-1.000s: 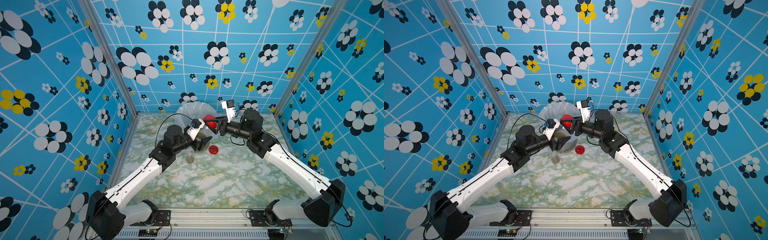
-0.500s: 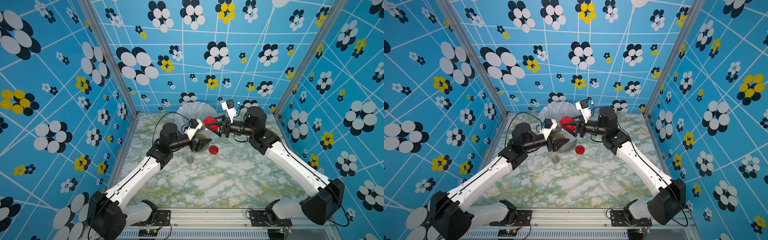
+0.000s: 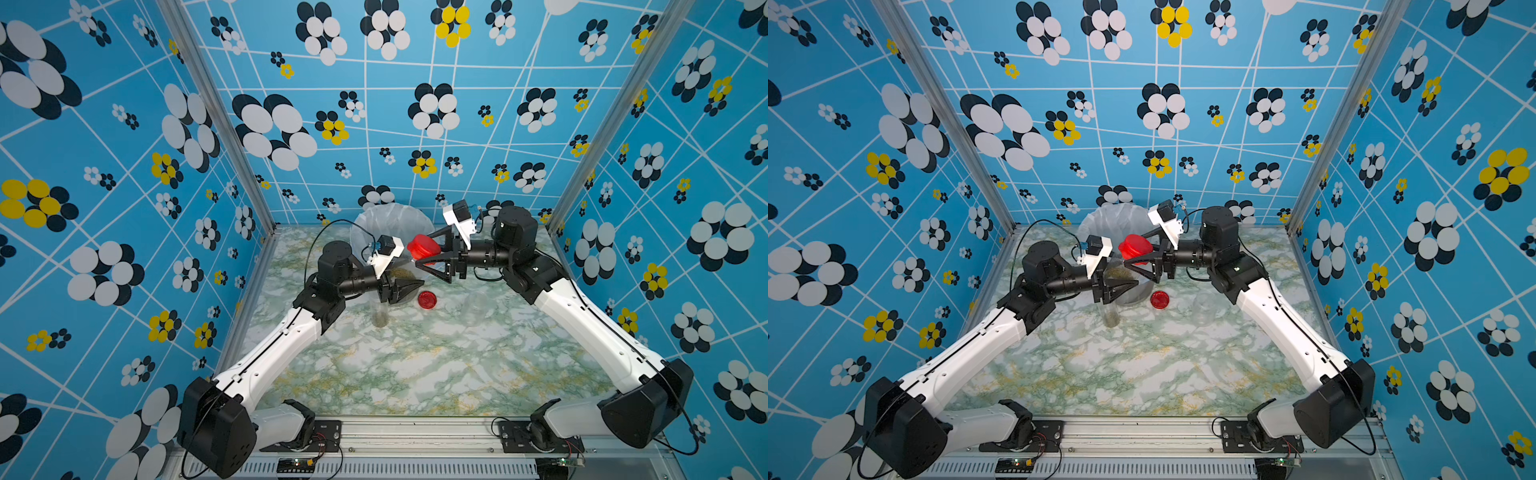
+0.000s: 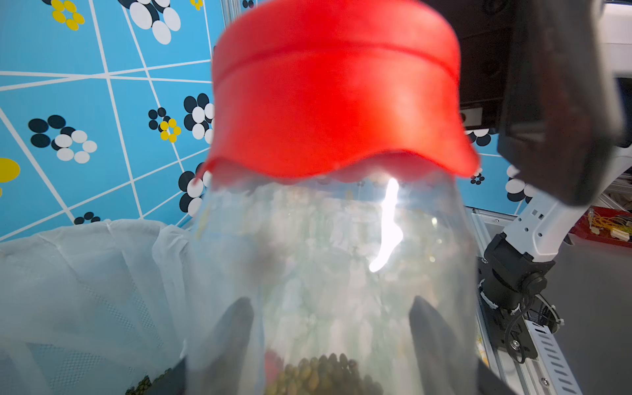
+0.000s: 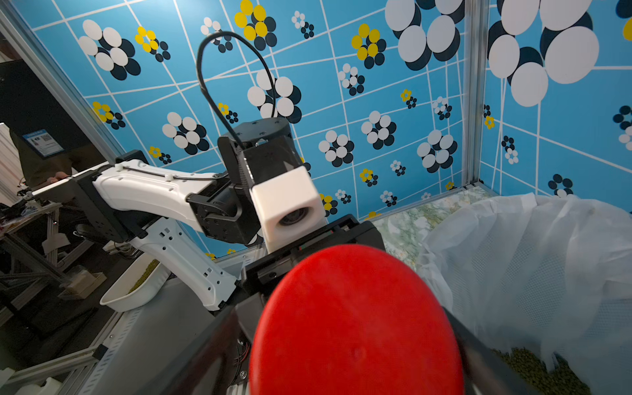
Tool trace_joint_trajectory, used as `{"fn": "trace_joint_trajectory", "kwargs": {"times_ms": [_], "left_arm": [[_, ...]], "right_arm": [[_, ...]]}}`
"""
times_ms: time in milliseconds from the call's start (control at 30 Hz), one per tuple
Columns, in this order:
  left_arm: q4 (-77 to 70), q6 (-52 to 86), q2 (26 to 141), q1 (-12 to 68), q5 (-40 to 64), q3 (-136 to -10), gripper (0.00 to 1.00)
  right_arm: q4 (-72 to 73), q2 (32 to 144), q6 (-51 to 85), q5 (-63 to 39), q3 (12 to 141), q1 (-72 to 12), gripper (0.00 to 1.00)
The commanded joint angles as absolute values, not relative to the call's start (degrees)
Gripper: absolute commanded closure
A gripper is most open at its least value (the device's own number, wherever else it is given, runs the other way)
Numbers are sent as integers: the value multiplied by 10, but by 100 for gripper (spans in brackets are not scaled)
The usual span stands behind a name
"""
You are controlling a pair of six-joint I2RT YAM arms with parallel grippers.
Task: Empty moldy mung beans from jars
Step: Unscrew the lid from the jar.
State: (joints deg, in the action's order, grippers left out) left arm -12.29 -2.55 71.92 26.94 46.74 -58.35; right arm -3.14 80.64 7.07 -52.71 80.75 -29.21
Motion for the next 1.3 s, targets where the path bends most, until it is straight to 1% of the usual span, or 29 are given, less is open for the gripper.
{"fn": "trace_joint_trajectory", "kwargs": {"times_ms": [0, 133, 367, 633, 733, 767, 833, 867, 967, 1100, 1267], "left_arm": [[-130, -8, 721, 258, 430, -596, 40], [-128, -8, 717, 259, 406, -594, 41], [-159, -6, 699, 271, 370, -575, 41], [-125, -46, 687, 303, 312, -579, 40], [-122, -52, 684, 309, 302, -579, 40], [-121, -56, 685, 312, 297, -579, 40], [-117, -60, 684, 315, 289, -580, 40], [-117, -61, 684, 315, 289, -581, 39], [-108, -66, 686, 315, 277, -582, 39], [-111, -58, 685, 307, 276, -577, 39], [-131, -39, 686, 287, 337, -571, 39]], "right_arm": [[-23, 798, 97, -521, 826, -296, 4], [-26, 783, 115, -457, 820, -303, 1], [-20, 765, 153, -297, 804, -346, 2], [-1, 810, 244, -218, 811, -360, 4], [12, 818, 264, -205, 808, -361, 9], [19, 818, 270, -199, 805, -362, 12], [39, 814, 279, -194, 794, -362, 30], [50, 811, 283, -192, 787, -362, 35], [52, 800, 276, -184, 776, -363, 39], [37, 786, 244, -179, 771, -359, 41], [52, 772, 201, -254, 766, -338, 41]]}}
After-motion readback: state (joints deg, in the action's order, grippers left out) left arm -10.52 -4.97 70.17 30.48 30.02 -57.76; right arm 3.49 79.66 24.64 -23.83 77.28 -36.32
